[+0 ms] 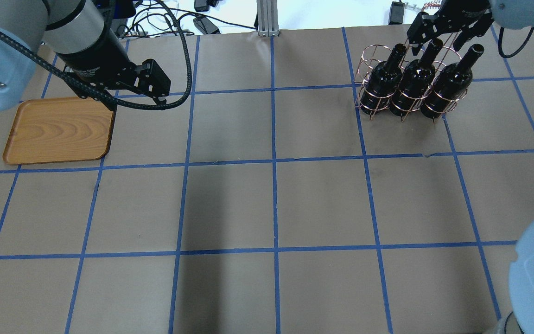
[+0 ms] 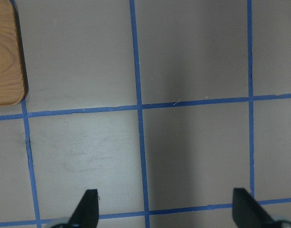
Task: Take wine from basket and place on tray
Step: 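Close the right gripper on the bottle neck and lift it from the rack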
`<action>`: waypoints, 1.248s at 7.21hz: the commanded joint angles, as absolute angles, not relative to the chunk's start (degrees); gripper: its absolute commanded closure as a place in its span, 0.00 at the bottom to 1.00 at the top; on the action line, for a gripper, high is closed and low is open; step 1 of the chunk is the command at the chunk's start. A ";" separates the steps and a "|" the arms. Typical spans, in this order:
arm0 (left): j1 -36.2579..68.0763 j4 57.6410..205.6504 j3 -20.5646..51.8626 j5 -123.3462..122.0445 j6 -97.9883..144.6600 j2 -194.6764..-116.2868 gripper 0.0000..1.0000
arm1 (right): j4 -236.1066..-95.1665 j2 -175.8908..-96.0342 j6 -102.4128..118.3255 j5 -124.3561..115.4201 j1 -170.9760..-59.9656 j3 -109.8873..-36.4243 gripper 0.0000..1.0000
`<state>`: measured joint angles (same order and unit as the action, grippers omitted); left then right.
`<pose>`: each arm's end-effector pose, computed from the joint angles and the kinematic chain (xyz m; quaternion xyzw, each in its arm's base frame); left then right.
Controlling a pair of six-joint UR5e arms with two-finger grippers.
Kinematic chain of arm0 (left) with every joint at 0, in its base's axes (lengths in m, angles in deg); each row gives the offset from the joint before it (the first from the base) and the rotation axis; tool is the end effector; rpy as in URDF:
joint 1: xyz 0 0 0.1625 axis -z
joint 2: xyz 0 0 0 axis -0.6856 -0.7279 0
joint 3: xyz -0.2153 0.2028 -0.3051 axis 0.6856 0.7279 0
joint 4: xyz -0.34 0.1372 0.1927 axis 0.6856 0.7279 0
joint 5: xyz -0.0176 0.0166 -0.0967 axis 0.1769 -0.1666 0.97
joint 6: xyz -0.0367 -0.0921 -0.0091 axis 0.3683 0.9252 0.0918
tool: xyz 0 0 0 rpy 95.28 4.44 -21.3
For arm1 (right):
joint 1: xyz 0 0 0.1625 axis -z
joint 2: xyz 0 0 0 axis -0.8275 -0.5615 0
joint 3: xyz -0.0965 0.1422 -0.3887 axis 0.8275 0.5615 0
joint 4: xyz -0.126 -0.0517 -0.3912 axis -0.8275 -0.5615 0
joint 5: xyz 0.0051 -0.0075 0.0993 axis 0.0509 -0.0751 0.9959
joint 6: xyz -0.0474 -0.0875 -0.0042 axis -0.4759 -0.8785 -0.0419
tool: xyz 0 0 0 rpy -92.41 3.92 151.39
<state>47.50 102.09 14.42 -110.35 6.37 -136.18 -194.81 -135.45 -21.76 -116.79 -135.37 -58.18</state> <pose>-0.1432 -0.4975 0.4935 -0.0268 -0.9991 0.0285 0.0156 0.0142 -0.6631 0.4150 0.0243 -0.9977 0.0634 0.0071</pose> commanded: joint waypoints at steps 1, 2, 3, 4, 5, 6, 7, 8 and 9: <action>47.50 102.20 14.42 -110.87 6.32 -135.98 0.00 | -197.42 -133.84 -21.82 -116.87 -135.29 -58.03 0.11; 47.50 102.12 14.42 -110.52 6.32 -135.80 0.00 | -198.13 -133.31 -21.82 -116.79 -135.29 -58.03 0.18; 47.50 102.20 14.50 -110.51 6.32 -135.80 0.00 | -198.49 -132.96 -21.73 -116.79 -135.29 -57.94 0.24; 47.16 102.20 14.50 -110.34 6.32 -135.71 0.00 | -199.19 -132.86 -21.21 -116.79 -135.29 -57.94 0.28; 46.80 102.12 14.42 -110.16 6.32 -135.62 0.00 | -199.11 -132.86 -20.94 -116.87 -135.29 -57.94 0.37; 46.89 102.20 14.50 -110.16 6.32 -135.54 0.00 | -199.02 -132.86 -20.94 -116.96 -135.29 -58.03 0.48; 46.80 102.20 14.50 -110.16 6.32 -135.62 0.00 | -198.76 -133.04 -20.94 -117.05 -135.21 -58.03 0.59; 46.89 102.20 14.50 -110.25 6.32 -135.62 0.00 | -198.32 -133.30 -20.94 -117.05 -135.20 -58.03 0.63; 46.89 102.20 14.50 -110.25 6.23 -135.62 0.00 | -197.62 -133.65 -20.94 -117.05 -135.20 -58.03 0.67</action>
